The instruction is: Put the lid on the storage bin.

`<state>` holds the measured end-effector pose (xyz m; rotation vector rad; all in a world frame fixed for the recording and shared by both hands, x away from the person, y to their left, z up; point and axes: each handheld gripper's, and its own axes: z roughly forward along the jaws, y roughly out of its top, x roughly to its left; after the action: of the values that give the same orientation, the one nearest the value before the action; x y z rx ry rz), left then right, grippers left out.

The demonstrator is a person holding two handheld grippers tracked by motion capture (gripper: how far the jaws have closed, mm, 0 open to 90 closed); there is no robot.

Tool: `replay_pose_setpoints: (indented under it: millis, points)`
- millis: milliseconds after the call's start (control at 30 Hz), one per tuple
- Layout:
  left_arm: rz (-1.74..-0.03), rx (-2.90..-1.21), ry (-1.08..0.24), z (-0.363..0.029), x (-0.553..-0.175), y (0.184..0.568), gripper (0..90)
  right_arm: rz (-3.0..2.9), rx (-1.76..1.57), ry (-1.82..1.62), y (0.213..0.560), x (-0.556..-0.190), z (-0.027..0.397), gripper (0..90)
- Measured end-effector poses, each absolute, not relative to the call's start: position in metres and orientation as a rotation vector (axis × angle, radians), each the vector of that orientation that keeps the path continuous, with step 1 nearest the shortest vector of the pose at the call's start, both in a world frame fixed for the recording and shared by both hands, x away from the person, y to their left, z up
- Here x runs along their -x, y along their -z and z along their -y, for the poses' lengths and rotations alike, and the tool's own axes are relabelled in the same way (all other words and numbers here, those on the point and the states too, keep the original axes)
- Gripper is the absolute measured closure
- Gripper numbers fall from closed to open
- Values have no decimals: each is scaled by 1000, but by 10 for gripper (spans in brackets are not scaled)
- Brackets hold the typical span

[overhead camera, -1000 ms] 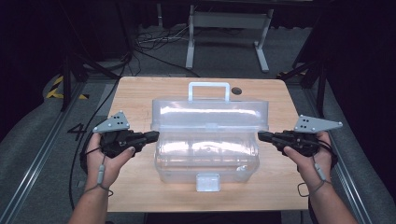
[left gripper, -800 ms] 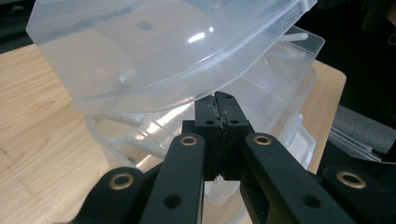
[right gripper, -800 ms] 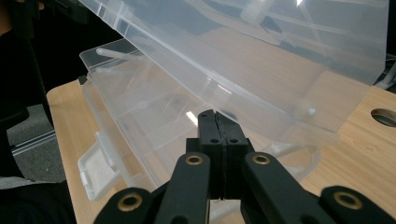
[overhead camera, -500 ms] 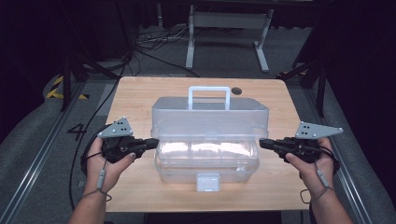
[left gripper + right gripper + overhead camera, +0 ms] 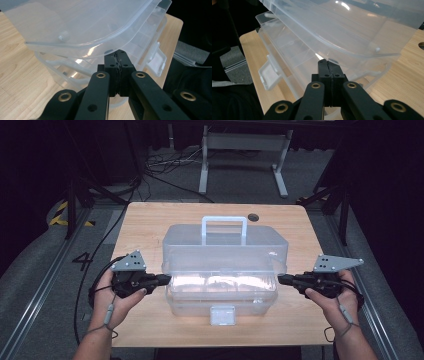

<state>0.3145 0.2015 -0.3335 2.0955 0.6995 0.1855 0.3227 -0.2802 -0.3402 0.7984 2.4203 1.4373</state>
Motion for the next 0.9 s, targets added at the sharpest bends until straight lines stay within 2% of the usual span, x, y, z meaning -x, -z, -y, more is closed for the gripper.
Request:
replay_pose_setpoints:
  millis: [900]
  points:
    - [-686, -2228, -72, -197, -315, 346, 886, -2586, -785, -1283, 349, -321, 279, 900]
